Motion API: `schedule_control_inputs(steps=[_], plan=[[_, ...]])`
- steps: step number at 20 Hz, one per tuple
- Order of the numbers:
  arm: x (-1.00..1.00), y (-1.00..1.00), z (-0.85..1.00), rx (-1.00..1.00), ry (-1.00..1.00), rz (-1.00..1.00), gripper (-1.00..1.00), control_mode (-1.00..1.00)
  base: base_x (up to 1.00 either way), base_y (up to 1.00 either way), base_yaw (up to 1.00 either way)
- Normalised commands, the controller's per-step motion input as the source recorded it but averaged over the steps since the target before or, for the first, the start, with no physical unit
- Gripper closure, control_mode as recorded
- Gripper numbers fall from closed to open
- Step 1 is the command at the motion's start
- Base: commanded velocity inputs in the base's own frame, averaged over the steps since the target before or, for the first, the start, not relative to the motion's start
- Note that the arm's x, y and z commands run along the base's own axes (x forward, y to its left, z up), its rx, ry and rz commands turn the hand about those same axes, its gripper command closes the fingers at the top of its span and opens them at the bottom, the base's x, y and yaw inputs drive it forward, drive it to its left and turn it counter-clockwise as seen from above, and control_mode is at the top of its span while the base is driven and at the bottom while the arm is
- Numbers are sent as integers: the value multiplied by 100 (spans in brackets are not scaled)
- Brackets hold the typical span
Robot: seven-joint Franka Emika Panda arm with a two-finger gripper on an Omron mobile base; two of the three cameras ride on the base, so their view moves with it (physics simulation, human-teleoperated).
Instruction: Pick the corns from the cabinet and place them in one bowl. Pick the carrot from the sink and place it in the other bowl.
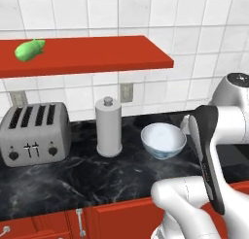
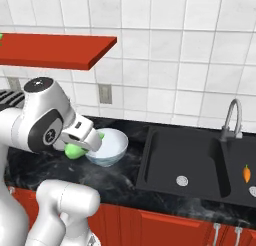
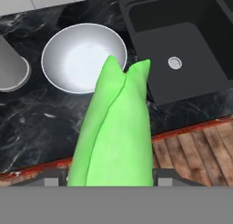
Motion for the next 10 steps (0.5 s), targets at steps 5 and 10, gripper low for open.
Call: schedule_control_inputs(steps=[5, 10], plan=[[0, 0, 0, 0, 0, 0, 100, 100, 62, 0, 0], [0, 0, 0, 0, 0, 0, 100, -100, 0, 0, 0]])
